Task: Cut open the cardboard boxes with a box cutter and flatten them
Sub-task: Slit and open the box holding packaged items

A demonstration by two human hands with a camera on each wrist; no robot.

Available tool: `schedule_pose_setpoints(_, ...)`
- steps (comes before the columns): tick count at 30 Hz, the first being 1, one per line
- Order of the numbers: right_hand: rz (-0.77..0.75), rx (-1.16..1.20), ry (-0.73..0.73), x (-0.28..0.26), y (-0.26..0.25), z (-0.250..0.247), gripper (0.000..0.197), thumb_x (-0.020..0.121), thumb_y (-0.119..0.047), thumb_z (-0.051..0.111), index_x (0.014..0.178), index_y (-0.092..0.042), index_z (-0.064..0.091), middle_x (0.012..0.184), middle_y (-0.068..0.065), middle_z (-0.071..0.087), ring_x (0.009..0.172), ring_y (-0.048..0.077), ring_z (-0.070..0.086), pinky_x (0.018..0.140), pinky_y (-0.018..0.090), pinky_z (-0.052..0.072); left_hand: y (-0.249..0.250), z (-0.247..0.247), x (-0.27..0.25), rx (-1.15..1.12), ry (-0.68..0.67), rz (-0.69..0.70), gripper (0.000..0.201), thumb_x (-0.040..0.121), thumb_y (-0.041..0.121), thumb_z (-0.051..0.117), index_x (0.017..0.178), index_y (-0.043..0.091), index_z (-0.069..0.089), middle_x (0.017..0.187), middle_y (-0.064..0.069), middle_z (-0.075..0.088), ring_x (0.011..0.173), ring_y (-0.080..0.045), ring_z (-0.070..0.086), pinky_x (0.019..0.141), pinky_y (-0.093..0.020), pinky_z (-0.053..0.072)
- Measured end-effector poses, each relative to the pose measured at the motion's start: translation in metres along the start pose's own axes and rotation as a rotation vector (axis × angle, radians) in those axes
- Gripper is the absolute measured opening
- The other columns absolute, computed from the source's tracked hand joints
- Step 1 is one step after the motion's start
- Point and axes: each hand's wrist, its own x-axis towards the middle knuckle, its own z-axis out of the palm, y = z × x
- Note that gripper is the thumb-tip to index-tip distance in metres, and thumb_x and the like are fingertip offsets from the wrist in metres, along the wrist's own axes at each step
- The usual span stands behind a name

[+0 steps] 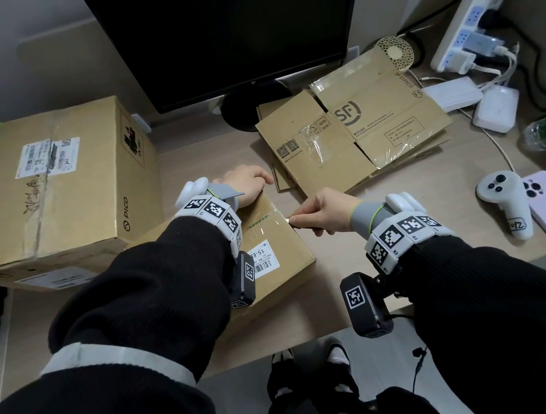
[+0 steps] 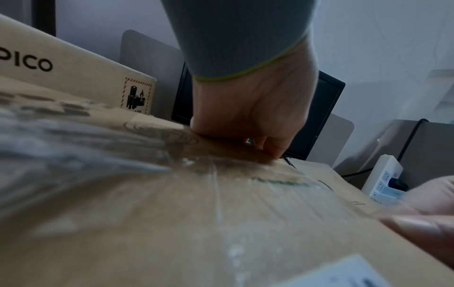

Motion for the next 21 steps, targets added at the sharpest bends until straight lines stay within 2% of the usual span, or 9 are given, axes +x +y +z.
schedule_pose_setpoints(3,0.012,-0.01,-0.022,-0.004,0.001,-0.001,0.018,0.089,-0.038,0.064,0.096,-0.027,0.075,0.055,-0.003,0.058,0.052,0.01,0.046,0.048,0.021,0.038,-0.001,0.001,0.001,-0.009,-0.005,0.005,0.033,0.095,0.022,0.037,0.106,0.042,0.061,0.138,0.007,0.047,0.128,-0.018,0.041,0.101,-0.037,0.027)
schedule_pose_setpoints(6,0.035,0.005,-0.081,-0.012,0.002,-0.006,0.018,0.089,-0.031,0.064,0.091,-0.017,0.076,0.056,-0.015,0.066,0.048,0.005,0.046,0.044,0.019,0.037,-0.005,0.002,0.002,-0.025,0.005,0.012,0.029,0.095,0.024,0.039,0.102,0.044,0.059,0.138,0.01,0.049,0.129,-0.017,0.042,0.103,-0.039,0.026)
schedule_pose_setpoints(8,0.08,0.132,-0.02,-0.016,0.004,-0.01,0.021,0.09,-0.028,0.062,0.089,-0.011,0.075,0.068,-0.011,0.072,0.047,0.006,0.043,0.043,0.018,0.035,-0.007,0.002,0.001,-0.039,0.02,0.028,0.026,0.097,0.029,0.041,0.11,0.042,0.059,0.136,0.012,0.051,0.128,-0.015,0.043,0.104,-0.038,0.025)
schedule_pose_setpoints(10,0.139,0.236,0.107,-0.016,0.005,-0.015,0.022,0.092,-0.027,0.057,0.082,-0.013,0.07,0.074,-0.003,0.074,0.047,0.009,0.04,0.042,0.019,0.032,-0.007,0.002,-0.003,-0.076,0.043,0.048,0.026,0.097,0.032,0.044,0.12,0.036,0.057,0.132,0.012,0.054,0.126,-0.014,0.046,0.106,-0.036,0.028)
schedule_pose_setpoints(12,0.163,0.19,0.174,-0.013,0.0,-0.015,0.024,0.094,-0.028,0.051,0.078,-0.016,0.064,0.077,-0.001,0.073,0.05,0.011,0.039,0.044,0.02,0.031,-0.009,0.0,-0.008,-0.187,0.071,0.06,0.03,0.095,0.032,0.049,0.125,0.029,0.055,0.13,0.008,0.057,0.123,-0.015,0.049,0.108,-0.034,0.032)
schedule_pose_setpoints(15,0.118,0.152,0.177,-0.004,-0.019,-0.005,0.026,0.096,-0.031,0.046,0.08,-0.018,0.06,0.08,-0.002,0.072,0.052,0.012,0.041,0.047,0.022,0.033,-0.017,-0.011,-0.018,-0.298,0.098,0.035,0.034,0.096,0.032,0.05,0.128,0.021,0.054,0.13,0.002,0.056,0.119,-0.017,0.052,0.097,-0.026,0.039)
schedule_pose_setpoints(16,0.094,0.137,0.201,0.0,-0.027,-0.002,0.026,0.097,-0.033,0.046,0.08,-0.018,0.06,0.08,-0.002,0.072,0.052,0.012,0.042,0.049,0.022,0.035,-0.023,-0.017,-0.022,-0.285,0.107,0.02,0.034,0.097,0.032,0.049,0.128,0.019,0.054,0.13,0.001,0.056,0.118,-0.017,0.052,0.093,-0.025,0.039)
schedule_pose_setpoints(18,0.043,0.053,0.256,0.009,-0.044,0.005,0.028,0.096,-0.033,0.045,0.083,-0.015,0.063,0.081,0.002,0.071,0.055,0.011,0.048,0.055,0.025,0.042,-0.044,-0.031,-0.034,-0.225,0.102,-0.009,0.036,0.098,0.031,0.048,0.129,0.015,0.054,0.132,-0.002,0.055,0.121,-0.019,0.051,0.094,-0.025,0.037)
schedule_pose_setpoints(21,0.021,-0.206,0.342,0.018,-0.063,0.012,0.035,0.096,-0.03,0.044,0.093,-0.004,0.067,0.09,0.014,0.07,0.08,0.026,0.062,0.076,0.034,0.052,-0.083,-0.043,-0.054,-0.176,0.034,-0.075,0.04,0.095,0.032,0.055,0.13,0.013,0.053,0.133,-0.004,0.056,0.122,-0.02,0.051,0.101,-0.027,0.036)
